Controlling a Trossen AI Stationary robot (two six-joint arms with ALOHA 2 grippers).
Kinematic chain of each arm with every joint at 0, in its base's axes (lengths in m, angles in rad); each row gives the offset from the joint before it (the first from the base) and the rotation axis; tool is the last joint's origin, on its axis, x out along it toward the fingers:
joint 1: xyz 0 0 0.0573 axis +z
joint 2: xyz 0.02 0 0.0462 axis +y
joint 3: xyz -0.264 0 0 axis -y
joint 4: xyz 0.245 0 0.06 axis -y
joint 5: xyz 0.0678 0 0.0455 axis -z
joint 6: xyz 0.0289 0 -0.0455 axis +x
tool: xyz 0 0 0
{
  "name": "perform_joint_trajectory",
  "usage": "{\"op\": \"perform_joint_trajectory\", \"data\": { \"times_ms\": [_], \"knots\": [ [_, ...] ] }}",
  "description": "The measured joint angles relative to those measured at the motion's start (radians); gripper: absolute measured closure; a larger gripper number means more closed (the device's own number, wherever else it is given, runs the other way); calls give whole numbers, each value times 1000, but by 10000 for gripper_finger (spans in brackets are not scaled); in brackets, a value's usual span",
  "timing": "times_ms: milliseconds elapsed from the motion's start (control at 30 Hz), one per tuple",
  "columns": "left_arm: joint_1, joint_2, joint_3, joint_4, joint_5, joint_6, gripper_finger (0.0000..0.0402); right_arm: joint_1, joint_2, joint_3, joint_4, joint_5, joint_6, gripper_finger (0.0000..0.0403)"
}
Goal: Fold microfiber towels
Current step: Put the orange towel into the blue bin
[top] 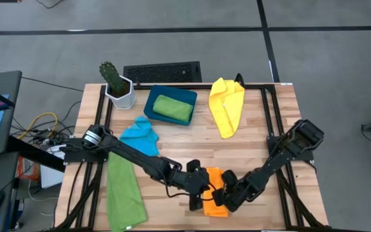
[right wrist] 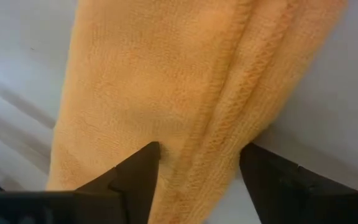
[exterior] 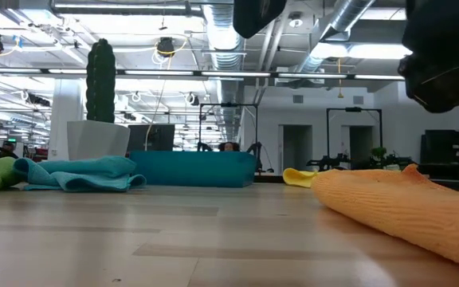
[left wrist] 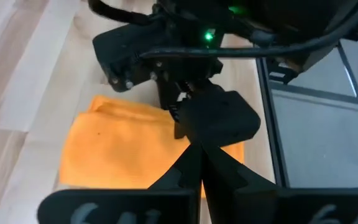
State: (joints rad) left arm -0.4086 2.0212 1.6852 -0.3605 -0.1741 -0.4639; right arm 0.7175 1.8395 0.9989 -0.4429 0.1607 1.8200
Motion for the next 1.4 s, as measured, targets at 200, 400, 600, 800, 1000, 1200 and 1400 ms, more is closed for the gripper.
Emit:
{"op": "perform_joint_trajectory", "data": {
  "times_ms": [200, 400, 600, 800, 1000, 1200, 1400],
  "knots": [
    [23, -46, 0, -73, 3, 6, 401, -24, 0, 27, -81, -34, -25, 294],
    [39, -177, 0, -189, -37, 35, 401, -80, -10, 26, -56, -50, -152, 382],
    [33, -378, 0, -391, -151, 41, 401, -200, -96, 21, -44, 2, -354, 386],
    [15, -592, 1, -562, -294, 0, 401, -410, -240, 36, -28, -2, -644, 386],
    [-11, -736, 0, -690, -452, -29, 401, -667, -328, 150, -50, -94, -982, 386],
    [-17, -808, 0, -818, -569, -102, 401, -921, -312, 336, -65, -217, -1248, 386],
    [-6, -818, 0, -899, -698, -166, 402, -1119, -168, 526, -75, -427, -1507, 386]
  ]
}}
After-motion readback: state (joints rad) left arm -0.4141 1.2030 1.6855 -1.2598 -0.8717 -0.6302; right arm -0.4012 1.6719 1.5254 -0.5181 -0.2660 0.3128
